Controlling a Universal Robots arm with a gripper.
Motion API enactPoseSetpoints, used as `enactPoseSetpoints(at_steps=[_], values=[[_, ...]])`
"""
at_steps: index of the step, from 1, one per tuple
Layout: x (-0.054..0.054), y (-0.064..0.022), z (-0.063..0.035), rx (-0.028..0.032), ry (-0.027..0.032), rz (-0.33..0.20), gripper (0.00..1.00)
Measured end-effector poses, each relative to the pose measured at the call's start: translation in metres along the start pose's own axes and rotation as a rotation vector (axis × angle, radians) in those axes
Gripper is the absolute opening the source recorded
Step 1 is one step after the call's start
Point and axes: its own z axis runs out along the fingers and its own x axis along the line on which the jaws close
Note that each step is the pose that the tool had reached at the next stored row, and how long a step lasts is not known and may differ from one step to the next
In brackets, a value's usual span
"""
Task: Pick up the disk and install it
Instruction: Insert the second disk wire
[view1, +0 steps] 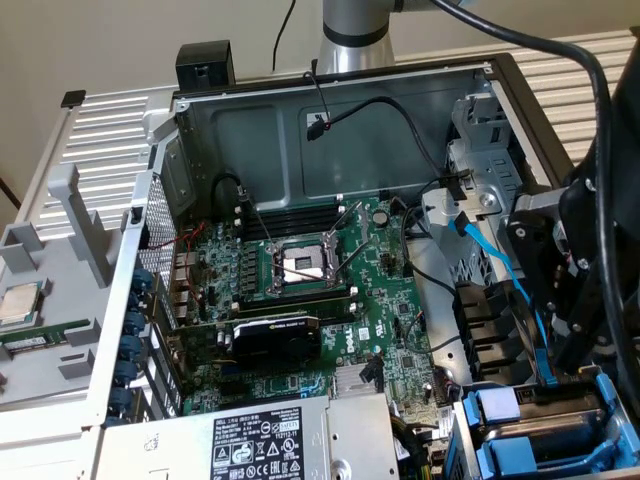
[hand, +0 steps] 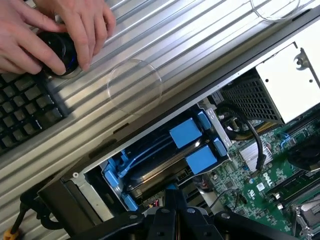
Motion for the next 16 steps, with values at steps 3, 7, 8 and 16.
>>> enactPoseSetpoints(at_steps=[3,7,8,16], values=[[0.0,0.0,0.0,0.0,0.0,0.0,0.11],[0.0008,-0.0006,0.0,0.0,0.0,0.0,0.11],[0.0008,-0.0006,0.0,0.0,0.0,0.0,0.11],[0.0076,-0.005,0.0,-0.0008,-0.0015,0.0,0.11]])
